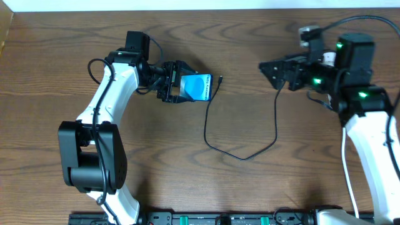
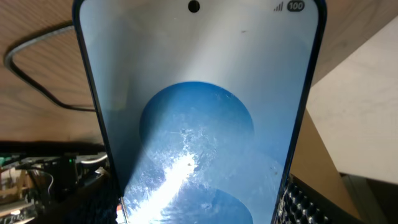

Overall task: Plug charger to phone and switch on socket
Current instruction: 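Move the right gripper left and grasp the phone's other edge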

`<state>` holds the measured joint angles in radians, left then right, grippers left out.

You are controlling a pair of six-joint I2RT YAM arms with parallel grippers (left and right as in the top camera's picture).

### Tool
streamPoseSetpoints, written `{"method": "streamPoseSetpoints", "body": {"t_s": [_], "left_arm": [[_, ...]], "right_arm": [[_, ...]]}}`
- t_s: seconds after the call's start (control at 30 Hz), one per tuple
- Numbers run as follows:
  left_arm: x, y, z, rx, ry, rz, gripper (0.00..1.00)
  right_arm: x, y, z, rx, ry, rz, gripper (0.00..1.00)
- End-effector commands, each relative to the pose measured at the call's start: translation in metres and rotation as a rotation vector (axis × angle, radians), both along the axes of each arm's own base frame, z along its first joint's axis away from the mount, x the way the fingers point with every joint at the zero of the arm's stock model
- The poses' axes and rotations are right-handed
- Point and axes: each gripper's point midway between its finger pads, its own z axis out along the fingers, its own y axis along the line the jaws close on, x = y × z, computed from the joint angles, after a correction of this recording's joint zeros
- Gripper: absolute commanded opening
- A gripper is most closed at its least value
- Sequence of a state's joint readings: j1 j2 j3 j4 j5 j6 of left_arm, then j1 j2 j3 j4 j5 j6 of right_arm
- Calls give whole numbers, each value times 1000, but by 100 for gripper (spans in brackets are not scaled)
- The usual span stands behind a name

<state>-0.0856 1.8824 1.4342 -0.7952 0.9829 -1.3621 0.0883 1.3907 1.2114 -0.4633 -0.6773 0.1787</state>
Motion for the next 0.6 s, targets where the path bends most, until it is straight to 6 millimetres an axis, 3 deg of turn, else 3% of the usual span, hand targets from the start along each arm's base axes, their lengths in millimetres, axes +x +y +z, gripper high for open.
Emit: {"method": "streamPoseSetpoints", "body": {"t_s": [0.0, 0.23, 0.43, 0.57], "left_arm": [[4, 7, -1, 42, -15, 20, 64], [10, 22, -17, 173, -26, 54, 64], [10, 23, -18, 179, -27, 55, 64], [10, 23, -18, 179, -26, 55, 64]], "right_arm": [[1, 31, -9, 82, 104, 32, 92], [10, 79, -44, 154, 252, 59, 81], [7, 127, -71, 167, 296, 140, 74], [2, 147, -81, 163, 301, 182, 72]]}}
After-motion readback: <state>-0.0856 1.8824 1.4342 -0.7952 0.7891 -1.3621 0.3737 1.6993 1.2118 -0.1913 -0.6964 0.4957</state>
